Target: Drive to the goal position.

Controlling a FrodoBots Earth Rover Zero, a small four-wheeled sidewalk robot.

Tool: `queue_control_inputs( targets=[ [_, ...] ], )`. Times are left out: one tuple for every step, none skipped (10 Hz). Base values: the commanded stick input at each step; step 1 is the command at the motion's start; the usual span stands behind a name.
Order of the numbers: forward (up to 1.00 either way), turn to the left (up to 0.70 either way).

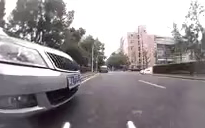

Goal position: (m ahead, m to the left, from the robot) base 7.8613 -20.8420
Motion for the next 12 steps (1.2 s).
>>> queue_control_inputs(
  targets=[
    [0.45,0.00],
    [0.45,0.00],
    [0.45,0.00],
    [0.45,0.00],
    [0.45,0.00],
    [0.45,0.00],
    [0.45,0.00],
    [0.45,0.00],
    [0.45,0.00],
    [0.45,0.00],
    [0.45,0.00],
    [0.45,0.00]
  ],
)
